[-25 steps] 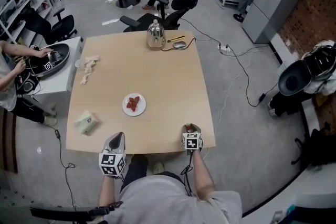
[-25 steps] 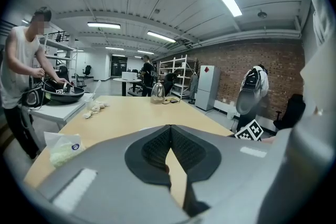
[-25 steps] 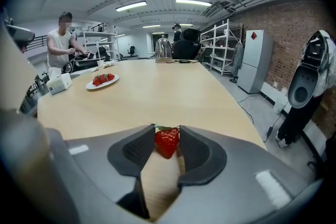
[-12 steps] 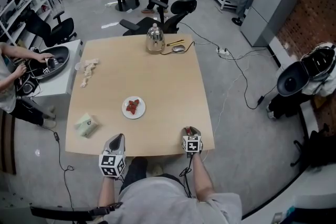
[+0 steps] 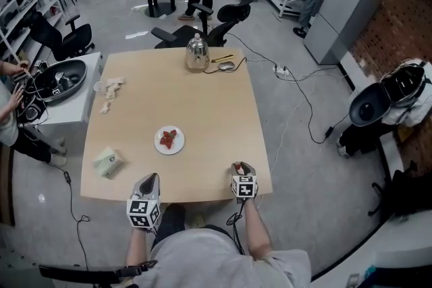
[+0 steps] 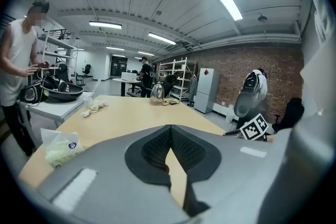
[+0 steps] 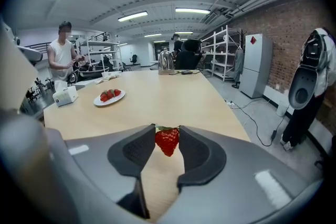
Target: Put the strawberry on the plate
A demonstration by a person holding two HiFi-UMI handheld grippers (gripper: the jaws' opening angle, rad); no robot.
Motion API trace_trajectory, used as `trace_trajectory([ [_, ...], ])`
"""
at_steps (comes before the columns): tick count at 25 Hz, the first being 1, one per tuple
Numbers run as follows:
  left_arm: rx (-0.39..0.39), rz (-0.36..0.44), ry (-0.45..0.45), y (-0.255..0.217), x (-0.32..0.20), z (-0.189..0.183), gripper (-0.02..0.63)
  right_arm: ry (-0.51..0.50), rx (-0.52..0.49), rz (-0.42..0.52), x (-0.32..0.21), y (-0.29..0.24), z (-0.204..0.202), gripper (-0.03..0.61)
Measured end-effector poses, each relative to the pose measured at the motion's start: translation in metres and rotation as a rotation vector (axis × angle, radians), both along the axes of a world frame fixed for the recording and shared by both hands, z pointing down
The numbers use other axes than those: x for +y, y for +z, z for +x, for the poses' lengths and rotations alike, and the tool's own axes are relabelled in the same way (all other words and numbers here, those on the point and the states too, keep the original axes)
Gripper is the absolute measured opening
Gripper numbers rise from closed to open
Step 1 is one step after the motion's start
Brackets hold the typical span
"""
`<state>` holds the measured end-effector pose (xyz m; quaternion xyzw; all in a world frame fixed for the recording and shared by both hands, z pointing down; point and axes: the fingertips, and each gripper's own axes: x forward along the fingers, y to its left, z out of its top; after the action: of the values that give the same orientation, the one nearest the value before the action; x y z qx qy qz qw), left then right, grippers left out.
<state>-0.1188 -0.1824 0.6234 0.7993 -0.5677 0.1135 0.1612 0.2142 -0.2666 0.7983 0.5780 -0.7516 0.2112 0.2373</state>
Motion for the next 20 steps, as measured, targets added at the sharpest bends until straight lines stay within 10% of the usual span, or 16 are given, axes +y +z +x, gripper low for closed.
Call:
trace_trajectory([
  [20, 0.032, 0.003, -0.076, 0.01, 0.003, -0.038, 0.02, -0.18, -0.01, 0.118, -0.018, -0.074, -0.089, 0.146],
])
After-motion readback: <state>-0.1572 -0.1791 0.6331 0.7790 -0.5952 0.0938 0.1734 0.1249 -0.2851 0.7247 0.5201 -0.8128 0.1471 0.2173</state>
